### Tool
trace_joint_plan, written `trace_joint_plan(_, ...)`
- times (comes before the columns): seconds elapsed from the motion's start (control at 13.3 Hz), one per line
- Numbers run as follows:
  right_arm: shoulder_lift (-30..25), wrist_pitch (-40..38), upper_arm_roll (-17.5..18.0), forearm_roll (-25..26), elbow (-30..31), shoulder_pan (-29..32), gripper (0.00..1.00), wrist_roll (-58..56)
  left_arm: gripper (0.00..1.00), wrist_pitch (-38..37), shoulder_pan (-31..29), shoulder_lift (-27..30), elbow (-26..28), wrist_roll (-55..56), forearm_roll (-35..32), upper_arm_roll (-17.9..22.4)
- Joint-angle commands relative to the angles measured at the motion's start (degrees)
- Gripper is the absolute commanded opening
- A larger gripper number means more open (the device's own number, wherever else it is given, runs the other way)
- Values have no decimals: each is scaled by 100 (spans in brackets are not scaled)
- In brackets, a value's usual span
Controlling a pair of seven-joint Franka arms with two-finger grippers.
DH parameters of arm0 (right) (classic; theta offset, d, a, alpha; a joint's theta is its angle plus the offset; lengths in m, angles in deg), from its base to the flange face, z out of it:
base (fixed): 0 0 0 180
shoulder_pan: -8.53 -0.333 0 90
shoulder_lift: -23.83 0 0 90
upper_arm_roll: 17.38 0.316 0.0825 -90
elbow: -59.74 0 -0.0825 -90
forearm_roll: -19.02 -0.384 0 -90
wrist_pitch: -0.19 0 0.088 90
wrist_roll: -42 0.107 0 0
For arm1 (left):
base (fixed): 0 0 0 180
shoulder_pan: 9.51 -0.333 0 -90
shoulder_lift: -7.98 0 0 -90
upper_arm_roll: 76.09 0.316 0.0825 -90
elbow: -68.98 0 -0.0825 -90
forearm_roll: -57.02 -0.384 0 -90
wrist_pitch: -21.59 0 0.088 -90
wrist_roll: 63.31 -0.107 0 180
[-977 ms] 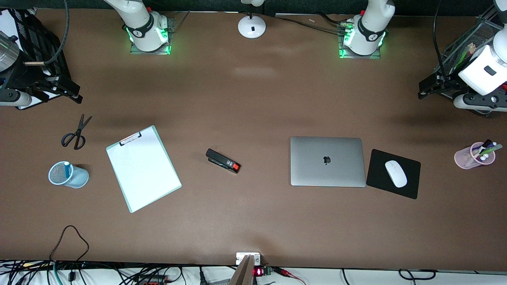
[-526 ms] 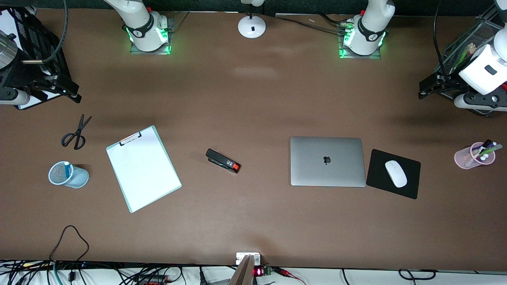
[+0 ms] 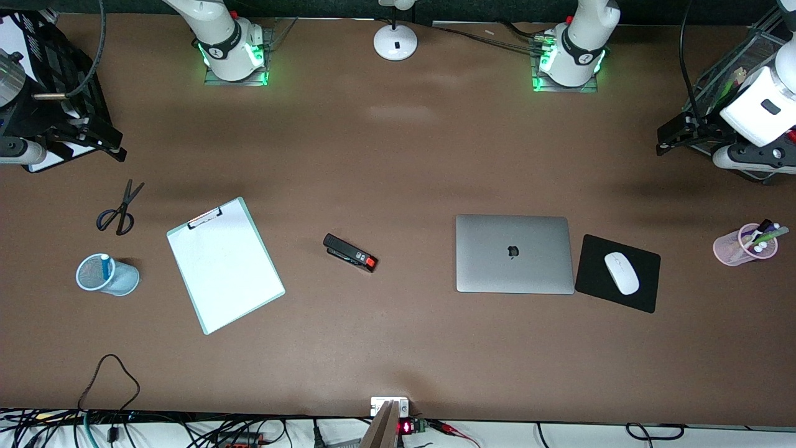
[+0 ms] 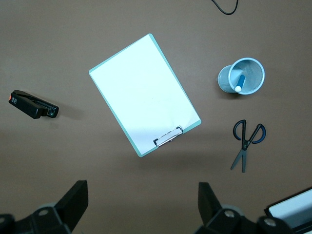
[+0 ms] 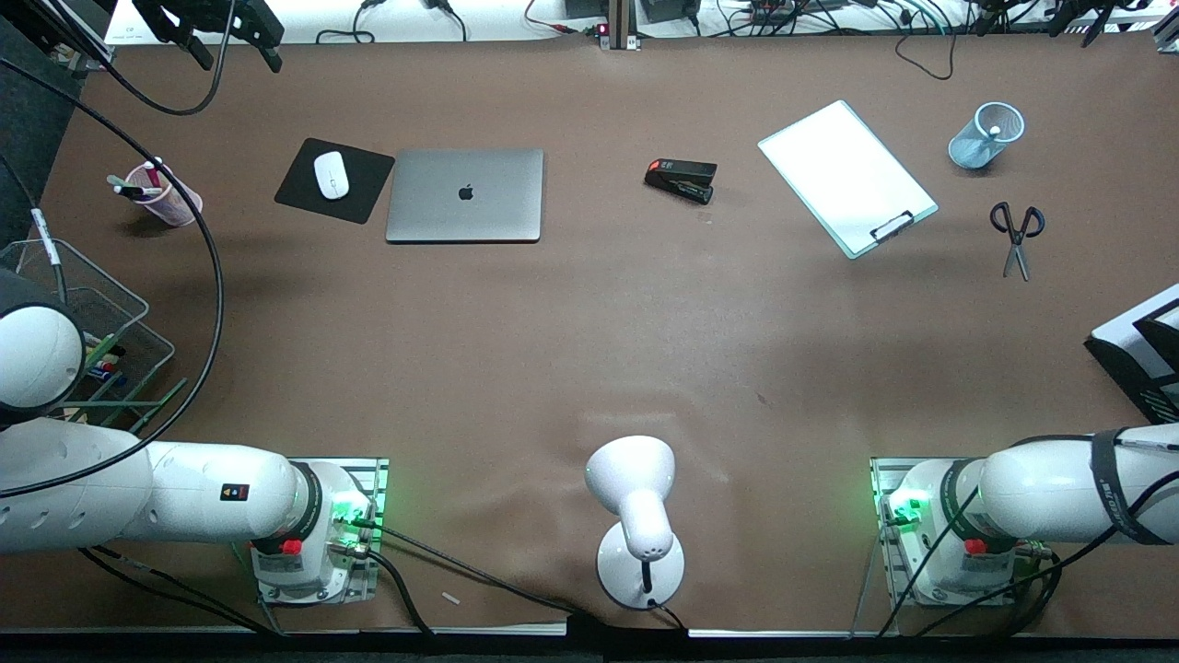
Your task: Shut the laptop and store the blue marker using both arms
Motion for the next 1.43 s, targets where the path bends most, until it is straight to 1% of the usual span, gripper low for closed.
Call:
trace_joint_plan(0.0, -16, -106, -2, 81, -61, 1, 100, -146, 100, -91, 3, -62, -141, 36, -20, -21)
trace_joint_plan(0.3, -16, -238, 7, 81, -61, -17, 100, -480, 100, -109, 12, -62, -133, 36, -20, -38)
trace_joint_plan(1.35, -16, -238, 25, 63, -87, -52, 100, -436, 100, -118, 12, -71, -124, 27, -20, -38)
